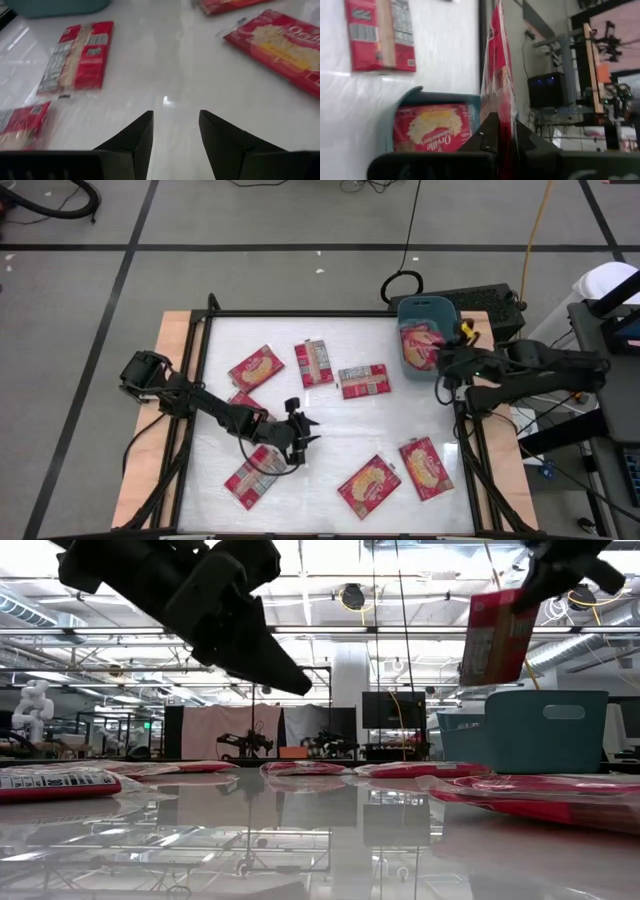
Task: Sort popcorn bags into baskets
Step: Put the red popcorn bag into the blue bin
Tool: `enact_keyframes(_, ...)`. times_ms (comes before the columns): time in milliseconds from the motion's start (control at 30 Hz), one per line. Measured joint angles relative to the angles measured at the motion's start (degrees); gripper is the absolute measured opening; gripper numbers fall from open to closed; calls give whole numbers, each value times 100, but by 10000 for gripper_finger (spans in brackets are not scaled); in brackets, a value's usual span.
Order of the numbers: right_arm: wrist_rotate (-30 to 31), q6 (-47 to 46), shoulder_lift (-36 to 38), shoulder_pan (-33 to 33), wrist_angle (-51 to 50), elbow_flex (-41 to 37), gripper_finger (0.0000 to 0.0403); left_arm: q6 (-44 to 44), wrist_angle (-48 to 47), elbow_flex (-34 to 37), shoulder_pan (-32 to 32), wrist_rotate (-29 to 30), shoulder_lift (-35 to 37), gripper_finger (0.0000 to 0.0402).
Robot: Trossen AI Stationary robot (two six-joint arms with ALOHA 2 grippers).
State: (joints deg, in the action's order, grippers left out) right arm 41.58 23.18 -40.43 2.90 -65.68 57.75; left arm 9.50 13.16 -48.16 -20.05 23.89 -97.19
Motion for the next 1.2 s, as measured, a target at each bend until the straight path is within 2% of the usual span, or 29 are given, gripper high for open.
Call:
enact_keyframes(233,-816,1130,-3,-1114,998,-400,0,-379,158,0,57,-119,2,163)
enact_keyframes(500,-1882,1746,-1,-2455,1397,-810,0,-357,154,0,88,-154,2,163)
enact_keyframes(733,-2511,2379,2,-3381,1593,-1101,0,-433,150,0,74,-159,2,163)
enact_keyframes(933,-3252,2665,-8,-3999,1968,-1328,10,-435,150,0,74,-159,2,163)
enact_keyframes(1200,-3729,2968,-12,-4478,2105,-1647,23,-454,150,0,63,-159,2,163)
